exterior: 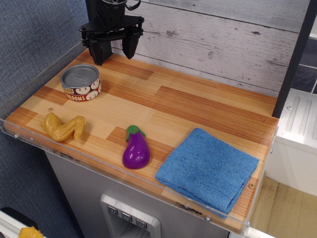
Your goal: Pick up the chicken and place it at the back of the table behind the eggplant
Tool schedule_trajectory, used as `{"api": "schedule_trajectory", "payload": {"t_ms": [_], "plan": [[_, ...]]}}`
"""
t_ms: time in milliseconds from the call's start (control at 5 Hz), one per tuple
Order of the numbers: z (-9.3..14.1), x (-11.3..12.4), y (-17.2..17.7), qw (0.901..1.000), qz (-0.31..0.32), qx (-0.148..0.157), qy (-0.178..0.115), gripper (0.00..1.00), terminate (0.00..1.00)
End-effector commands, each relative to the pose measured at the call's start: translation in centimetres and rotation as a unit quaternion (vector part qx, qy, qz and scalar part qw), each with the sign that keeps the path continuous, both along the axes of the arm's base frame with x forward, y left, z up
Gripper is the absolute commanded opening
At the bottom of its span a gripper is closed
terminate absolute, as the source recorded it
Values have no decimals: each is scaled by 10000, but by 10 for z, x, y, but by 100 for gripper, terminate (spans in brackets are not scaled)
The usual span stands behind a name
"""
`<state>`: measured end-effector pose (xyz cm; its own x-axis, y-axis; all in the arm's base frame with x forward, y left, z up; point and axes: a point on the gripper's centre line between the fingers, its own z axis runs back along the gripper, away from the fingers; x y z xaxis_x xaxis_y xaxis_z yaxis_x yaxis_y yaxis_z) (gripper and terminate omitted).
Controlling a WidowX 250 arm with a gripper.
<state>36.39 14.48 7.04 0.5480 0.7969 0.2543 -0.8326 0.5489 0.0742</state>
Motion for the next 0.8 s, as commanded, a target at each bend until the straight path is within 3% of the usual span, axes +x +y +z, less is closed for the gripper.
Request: {"api": "schedule_trajectory", "payload": {"t_ms": [0, 200, 400, 600], "plan": [[0, 0, 0, 10000, 0, 0, 0, 100, 0], [20, -11, -9, 9994, -213, 22, -272, 100, 0], [27, -23, -10, 9993, -311, -33, -227, 100, 0], [21, -57, 0, 9999, -78, -30, 94, 100, 0]]}}
